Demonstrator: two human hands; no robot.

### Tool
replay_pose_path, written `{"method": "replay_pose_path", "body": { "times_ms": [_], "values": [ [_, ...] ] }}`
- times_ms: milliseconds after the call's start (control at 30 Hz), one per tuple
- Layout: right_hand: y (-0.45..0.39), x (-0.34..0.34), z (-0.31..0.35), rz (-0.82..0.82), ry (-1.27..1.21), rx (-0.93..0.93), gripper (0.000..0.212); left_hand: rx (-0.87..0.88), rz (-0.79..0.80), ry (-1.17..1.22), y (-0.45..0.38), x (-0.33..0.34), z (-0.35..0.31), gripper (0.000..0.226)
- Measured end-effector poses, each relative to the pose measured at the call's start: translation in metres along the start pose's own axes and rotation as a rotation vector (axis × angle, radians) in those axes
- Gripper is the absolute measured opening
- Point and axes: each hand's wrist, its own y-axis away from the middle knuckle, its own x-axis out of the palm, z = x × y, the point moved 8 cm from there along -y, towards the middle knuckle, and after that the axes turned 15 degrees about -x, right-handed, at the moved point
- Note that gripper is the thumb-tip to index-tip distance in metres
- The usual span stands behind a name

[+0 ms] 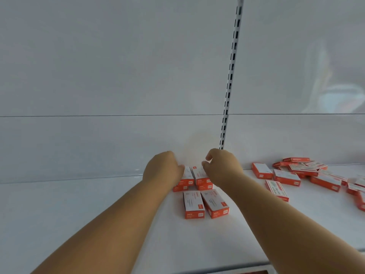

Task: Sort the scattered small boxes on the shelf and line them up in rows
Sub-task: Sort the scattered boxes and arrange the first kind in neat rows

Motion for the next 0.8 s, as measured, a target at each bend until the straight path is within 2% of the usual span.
{"method": "replay_pose_path", "body": {
  "times_ms": [67,200,433,533,667,800],
  "values": [
    [0.006,-0.013,0.001,-0.078,-0.016,-0.042,0.028,0.066,-0.027,0.042,0.012,-0.002,-0.014,0.023],
    [0.027,-0.047,-0.014,-0.181,-0.005,-0.102,0.025,0.221,0.033,0.099,0.043,0.007,-0.050,0.019],
    [0.072,-0.102,-0.109,-0.199,0.060,-0.015,0.022,0.472,0.090,0.163,0.101,0.038,-0.151,0.016],
    [0.081,-0.115,-0.157,-0.170,0.082,0.009,0.020,0.473,0.142,0.105,0.112,0.065,-0.190,0.016],
    [0.078,-0.118,-0.204,-0.076,0.064,-0.082,0.014,0.392,0.224,0.015,0.111,0.095,-0.215,0.017],
    [0.061,-0.116,-0.242,0.030,0.081,-0.165,0.025,0.279,0.193,-0.166,0.107,0.112,-0.227,0.027]
  ]
}}
